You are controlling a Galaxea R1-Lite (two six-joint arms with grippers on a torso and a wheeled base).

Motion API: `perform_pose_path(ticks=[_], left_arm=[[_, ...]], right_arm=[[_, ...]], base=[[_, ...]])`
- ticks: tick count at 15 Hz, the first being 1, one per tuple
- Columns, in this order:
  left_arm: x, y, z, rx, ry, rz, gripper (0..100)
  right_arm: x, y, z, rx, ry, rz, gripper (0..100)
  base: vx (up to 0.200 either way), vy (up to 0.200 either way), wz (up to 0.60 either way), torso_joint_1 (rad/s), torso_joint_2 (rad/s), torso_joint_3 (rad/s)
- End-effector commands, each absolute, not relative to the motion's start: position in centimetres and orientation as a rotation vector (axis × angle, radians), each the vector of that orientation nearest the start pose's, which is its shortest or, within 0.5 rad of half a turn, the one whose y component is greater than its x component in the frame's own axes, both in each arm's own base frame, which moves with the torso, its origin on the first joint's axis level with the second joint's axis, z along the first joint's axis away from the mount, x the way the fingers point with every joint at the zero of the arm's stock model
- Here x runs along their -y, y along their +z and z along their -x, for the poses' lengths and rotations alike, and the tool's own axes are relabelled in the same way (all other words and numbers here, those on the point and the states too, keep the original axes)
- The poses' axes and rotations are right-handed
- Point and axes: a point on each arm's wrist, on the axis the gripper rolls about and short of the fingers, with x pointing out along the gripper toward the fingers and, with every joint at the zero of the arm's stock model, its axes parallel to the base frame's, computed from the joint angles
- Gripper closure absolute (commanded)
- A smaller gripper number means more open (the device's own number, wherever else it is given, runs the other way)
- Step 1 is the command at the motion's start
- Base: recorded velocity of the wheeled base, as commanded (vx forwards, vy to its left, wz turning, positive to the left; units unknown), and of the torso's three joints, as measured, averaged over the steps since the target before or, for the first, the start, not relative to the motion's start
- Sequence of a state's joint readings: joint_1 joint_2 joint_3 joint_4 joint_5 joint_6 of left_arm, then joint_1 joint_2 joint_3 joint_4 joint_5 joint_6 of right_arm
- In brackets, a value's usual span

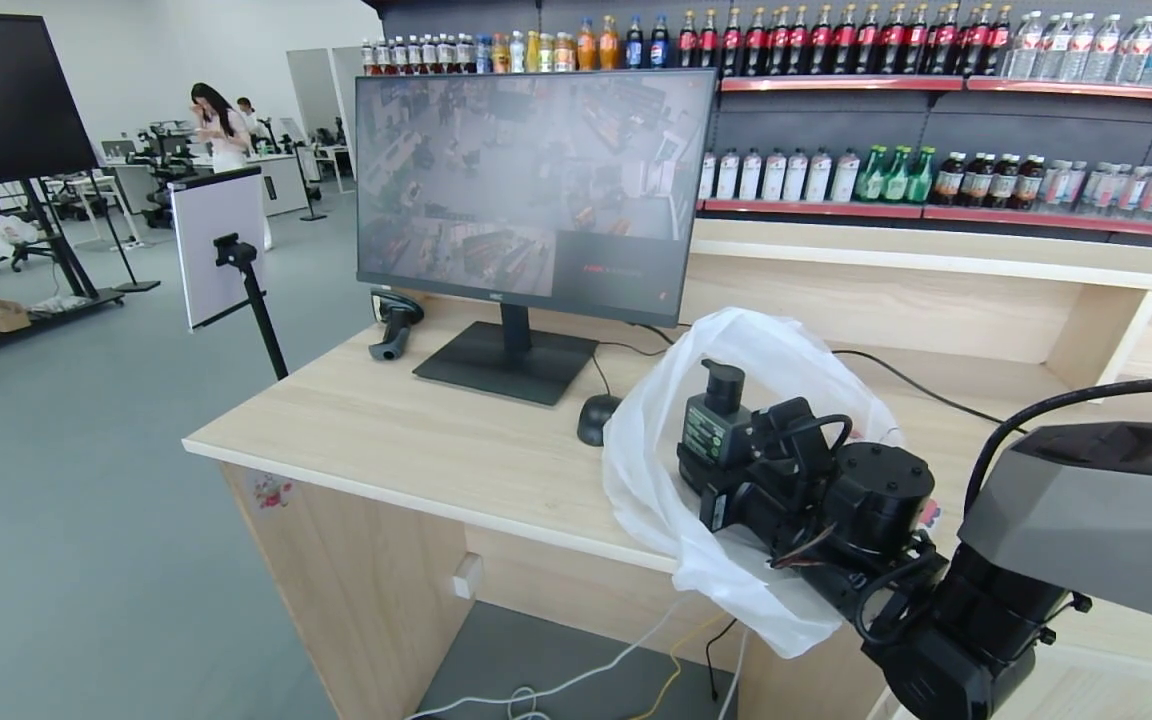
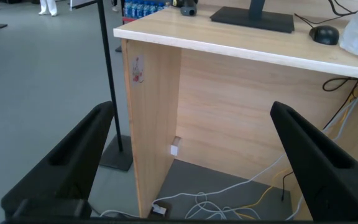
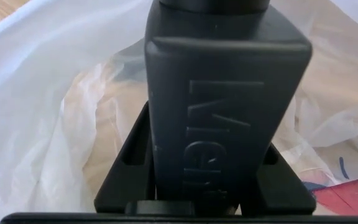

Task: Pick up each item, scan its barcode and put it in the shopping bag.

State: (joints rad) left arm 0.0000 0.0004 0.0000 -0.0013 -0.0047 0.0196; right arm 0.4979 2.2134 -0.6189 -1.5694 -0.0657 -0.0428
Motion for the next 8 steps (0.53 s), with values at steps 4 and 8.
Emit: perform_pose_path(ticks=[4, 8], left_arm=[[0.0, 7.5, 2.3, 0.000, -0.005, -0.020, 0], [0.0, 7.6, 2.3, 0.002, -0.005, -0.020, 0]], right_arm=[[-16.7, 6.3, -30.9, -0.013, 0.435, 0.049, 0], [-16.0, 8.3, -29.7, 0.023, 0.432, 0.038, 0]], base=[[0.000, 0.000, 0.00, 0.000, 0.00, 0.000], [0.000, 0.000, 0.00, 0.000, 0.00, 0.000]])
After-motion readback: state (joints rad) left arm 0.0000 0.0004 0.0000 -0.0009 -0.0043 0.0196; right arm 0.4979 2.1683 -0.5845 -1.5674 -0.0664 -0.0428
